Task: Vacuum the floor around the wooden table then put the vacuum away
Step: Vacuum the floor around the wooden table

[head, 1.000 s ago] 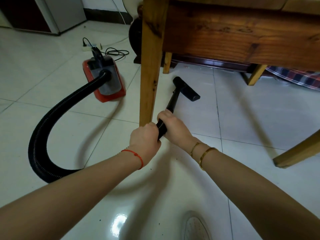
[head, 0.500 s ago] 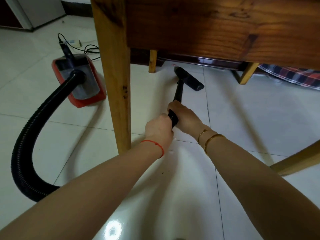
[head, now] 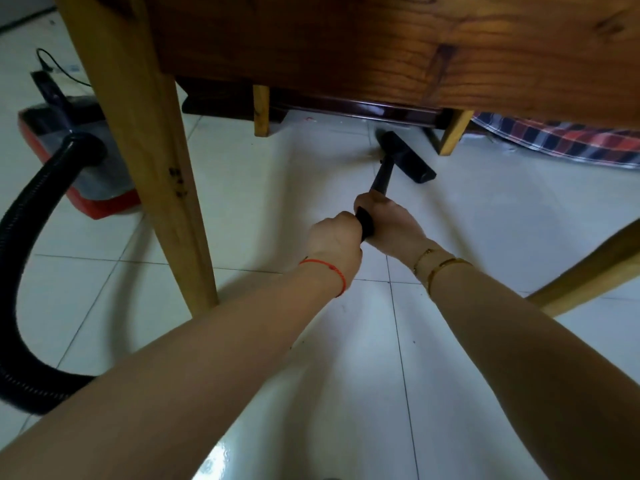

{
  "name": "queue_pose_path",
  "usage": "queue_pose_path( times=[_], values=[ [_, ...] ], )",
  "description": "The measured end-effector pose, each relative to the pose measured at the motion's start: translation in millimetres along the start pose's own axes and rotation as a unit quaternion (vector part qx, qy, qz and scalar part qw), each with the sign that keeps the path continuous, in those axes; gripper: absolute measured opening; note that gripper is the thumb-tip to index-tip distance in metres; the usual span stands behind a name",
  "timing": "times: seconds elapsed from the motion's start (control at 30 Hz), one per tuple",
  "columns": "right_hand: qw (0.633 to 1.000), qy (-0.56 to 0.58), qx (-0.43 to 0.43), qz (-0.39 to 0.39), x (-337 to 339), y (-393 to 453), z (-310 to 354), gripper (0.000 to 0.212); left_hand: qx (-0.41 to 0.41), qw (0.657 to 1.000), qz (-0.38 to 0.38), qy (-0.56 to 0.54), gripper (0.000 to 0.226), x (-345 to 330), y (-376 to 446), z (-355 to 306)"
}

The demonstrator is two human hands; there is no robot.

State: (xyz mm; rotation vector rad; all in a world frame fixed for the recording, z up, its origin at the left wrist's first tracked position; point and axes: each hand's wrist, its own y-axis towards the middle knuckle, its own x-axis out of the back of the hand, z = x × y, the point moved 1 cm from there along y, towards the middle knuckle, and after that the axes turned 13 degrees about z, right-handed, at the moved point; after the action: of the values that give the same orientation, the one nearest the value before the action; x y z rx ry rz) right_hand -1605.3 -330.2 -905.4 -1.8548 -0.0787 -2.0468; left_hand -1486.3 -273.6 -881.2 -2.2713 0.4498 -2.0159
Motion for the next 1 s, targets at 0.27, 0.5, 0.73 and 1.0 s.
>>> queue_pose_path(
  times=[0.27, 0.5, 0.73, 1.0],
  values=[
    [0.991, -0.044, 0.122, -0.014, -6, -41, 37, 0.020, -0.019, 1.000, 0.010, -0.016, 0.025, -6, -54, 29],
    [0.980, 0.076, 0.182, -0.001, -18, -60, 123, 0.017, -0.001, 1.000, 0.000, 0.009, 0.021, 7, -131, 87],
    [0.967, 0.101, 0.229, 0.042, -16, -88, 215, 0.016, 0.043, 0.998, 0.026, 0.033, 0.026, 24, -211, 148],
    [0.967, 0.151, 0.206, 0.007, -13, -100, 270, 0.030, 0.068, 0.994, 0.009, 0.088, 0.017, 53, -248, 186]
  ],
)
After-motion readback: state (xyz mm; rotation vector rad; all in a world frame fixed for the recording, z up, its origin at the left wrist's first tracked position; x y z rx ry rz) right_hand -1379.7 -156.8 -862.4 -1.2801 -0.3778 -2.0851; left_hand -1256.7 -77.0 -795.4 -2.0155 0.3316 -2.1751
